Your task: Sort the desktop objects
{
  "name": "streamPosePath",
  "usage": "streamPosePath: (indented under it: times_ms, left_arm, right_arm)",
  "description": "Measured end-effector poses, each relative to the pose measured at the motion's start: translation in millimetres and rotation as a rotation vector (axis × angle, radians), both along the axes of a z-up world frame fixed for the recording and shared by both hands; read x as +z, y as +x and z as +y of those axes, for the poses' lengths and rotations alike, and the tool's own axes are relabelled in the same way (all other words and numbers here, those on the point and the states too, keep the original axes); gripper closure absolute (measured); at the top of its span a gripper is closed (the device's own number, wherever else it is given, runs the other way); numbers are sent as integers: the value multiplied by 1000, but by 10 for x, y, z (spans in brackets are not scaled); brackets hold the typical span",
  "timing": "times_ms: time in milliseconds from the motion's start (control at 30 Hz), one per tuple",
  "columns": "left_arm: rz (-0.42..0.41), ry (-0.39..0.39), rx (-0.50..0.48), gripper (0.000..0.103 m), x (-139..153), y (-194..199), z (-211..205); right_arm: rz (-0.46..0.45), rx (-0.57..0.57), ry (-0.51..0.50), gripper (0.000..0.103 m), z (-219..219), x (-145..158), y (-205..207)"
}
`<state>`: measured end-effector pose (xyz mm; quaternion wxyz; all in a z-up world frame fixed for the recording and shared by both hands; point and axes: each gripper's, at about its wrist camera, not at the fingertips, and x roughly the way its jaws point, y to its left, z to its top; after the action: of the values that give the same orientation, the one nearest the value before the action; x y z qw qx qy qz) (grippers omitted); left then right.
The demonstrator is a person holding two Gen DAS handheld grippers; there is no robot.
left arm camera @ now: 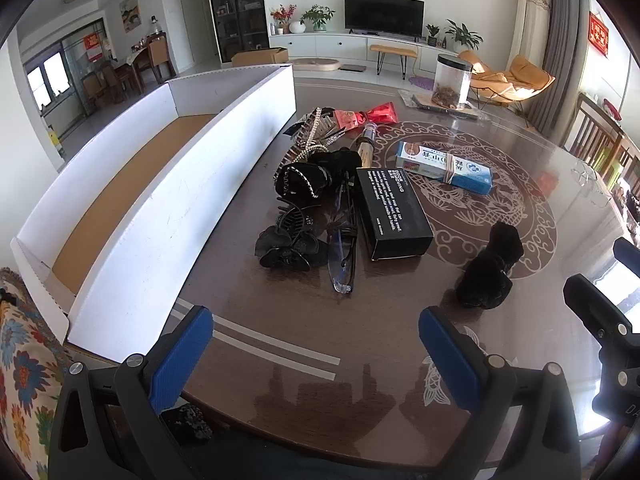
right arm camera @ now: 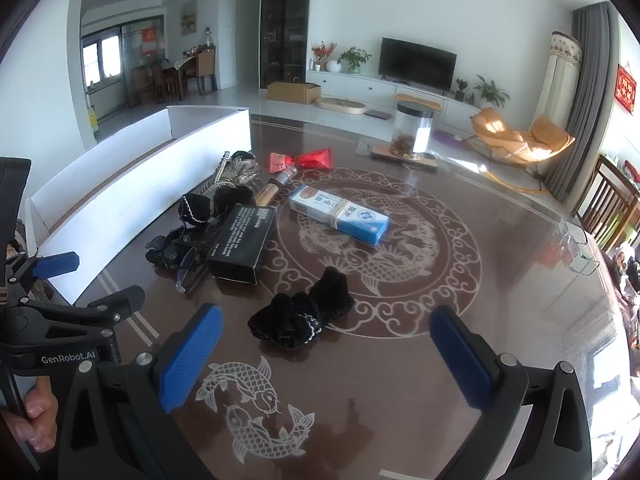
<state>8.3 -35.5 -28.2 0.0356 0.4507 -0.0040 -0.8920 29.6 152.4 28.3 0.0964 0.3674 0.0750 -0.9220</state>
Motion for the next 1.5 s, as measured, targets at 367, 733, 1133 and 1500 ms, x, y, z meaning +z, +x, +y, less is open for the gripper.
streamPosePath:
  times_ms: [367,733,1133,1500]
  left_arm:
    - [-212,-93,-39,0,-595,-393,45]
    - [-193,42,-51,0,-856,-1198,58]
    - [-17,38,-135,0,-872,-1790,251]
    - [-18,38,-135,0,-871,-1787,255]
  right_arm:
    - [-244,26,-46,0,-30,-869,-343]
    - [-224,36,-1,0,127,-1207,-944]
    - [-198,-1,-10,0,246,-1178,-1159]
    - [-197,-1,-11,0,247,-1177,-1158]
